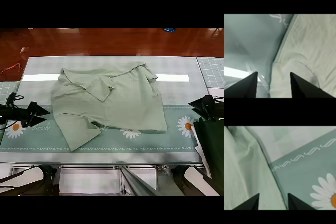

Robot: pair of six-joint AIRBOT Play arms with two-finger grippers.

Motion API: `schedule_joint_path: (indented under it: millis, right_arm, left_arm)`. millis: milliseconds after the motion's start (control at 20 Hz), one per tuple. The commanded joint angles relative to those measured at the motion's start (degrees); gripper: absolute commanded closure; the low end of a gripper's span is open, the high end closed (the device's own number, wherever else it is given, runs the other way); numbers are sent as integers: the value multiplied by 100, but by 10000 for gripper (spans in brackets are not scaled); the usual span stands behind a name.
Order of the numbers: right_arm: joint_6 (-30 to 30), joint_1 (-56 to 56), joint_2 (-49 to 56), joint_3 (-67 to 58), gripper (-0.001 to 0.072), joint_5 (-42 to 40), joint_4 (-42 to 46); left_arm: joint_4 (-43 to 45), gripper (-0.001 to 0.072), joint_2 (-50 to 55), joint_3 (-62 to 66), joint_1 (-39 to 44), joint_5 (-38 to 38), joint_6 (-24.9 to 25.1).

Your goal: Fold the shirts.

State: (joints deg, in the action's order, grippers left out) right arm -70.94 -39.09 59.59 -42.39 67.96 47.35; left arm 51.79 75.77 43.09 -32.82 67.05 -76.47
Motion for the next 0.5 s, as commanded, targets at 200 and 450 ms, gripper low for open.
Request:
schedule_joint_path:
  millis: [200, 450]
  right_arm:
    - [175, -116, -219, 409, 296, 39, -179]
    - [-39, -116, -201, 411, 296, -162, 273]
  left_arm:
    - [-555, 201, 656, -76, 570, -544, 42]
    - [-704, 687, 929, -13, 887, -494, 490]
